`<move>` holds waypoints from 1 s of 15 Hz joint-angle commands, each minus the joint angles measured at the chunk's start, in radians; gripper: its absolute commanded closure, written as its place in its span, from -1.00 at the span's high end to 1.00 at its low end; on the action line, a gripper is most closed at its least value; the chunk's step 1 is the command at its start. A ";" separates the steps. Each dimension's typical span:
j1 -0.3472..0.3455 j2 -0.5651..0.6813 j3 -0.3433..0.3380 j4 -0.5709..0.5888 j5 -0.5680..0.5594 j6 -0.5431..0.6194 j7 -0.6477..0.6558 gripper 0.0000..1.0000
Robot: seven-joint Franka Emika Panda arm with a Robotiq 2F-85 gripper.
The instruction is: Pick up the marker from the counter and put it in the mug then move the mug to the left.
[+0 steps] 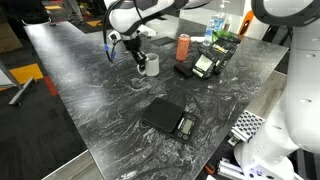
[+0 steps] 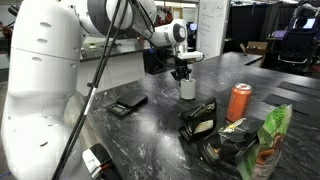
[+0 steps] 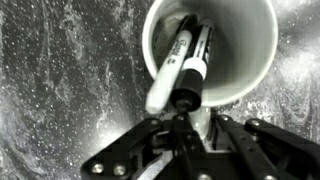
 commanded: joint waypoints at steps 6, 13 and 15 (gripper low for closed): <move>0.010 -0.031 0.061 -0.057 0.072 0.036 0.030 -0.92; 0.018 -0.090 0.061 -0.116 0.070 0.052 0.134 -0.92; 0.025 -0.117 0.061 -0.147 0.062 0.063 0.176 -0.92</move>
